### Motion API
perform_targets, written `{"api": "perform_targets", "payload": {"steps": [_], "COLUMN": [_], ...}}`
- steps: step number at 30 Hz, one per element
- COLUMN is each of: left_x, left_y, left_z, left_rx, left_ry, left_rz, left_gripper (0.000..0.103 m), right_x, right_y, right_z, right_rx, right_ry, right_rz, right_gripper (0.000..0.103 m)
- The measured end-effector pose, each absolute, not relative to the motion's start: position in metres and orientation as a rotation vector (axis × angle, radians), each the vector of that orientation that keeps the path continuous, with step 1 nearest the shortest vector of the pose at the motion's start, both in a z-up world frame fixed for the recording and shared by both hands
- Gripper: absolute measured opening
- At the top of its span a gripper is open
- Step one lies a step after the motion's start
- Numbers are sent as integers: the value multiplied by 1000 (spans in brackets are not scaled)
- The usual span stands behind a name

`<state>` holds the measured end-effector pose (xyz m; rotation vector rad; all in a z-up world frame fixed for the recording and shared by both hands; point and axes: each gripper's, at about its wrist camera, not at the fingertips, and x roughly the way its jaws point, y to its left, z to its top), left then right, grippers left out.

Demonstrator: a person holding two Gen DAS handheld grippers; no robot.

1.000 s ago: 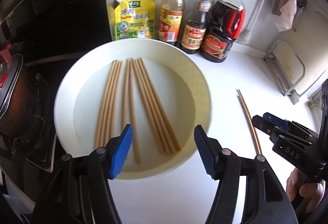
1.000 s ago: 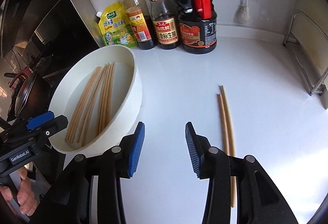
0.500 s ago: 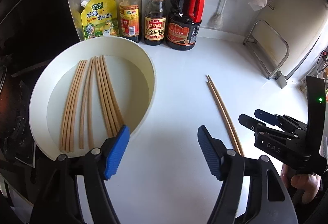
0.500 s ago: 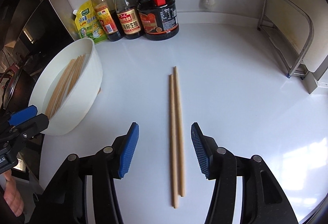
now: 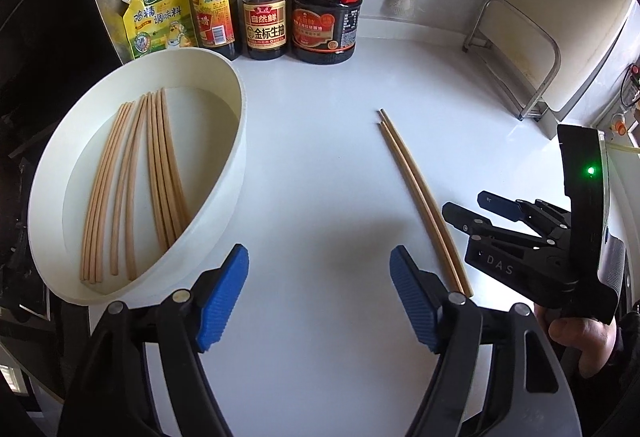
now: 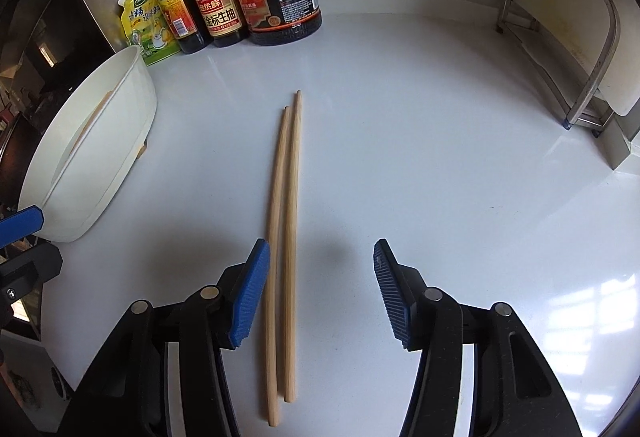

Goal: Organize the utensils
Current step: 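Close the left tool on one chopstick while the right tool grasps the other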

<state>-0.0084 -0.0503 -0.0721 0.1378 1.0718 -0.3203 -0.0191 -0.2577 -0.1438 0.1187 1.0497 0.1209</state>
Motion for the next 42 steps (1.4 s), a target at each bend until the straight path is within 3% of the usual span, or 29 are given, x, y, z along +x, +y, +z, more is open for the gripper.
{"api": "perform_targets", "payload": {"steps": [18,24,28,42], "left_x": [-2,1,2,17], "left_y": [-58,-61,-66,-106], "left_z": [-87,-91,-94,-118], "left_rx": [115,98,87,82], "left_ry": [1093,1110,1116,1136], "left_rz": [-291,-289,-290,-305], "left_gripper": [72,72,72,72], "right_x": [-11,-12,-11,-28], "right_y": [-244,-238,-239,-286], "right_z": [-159,-156,-156,-152], "right_rx": [-12,-60,-72,-26], "right_ry": [1047,1029,1030,1046], "right_rz": [132,156,170,102], "right_gripper": [52,34,9,7]}}
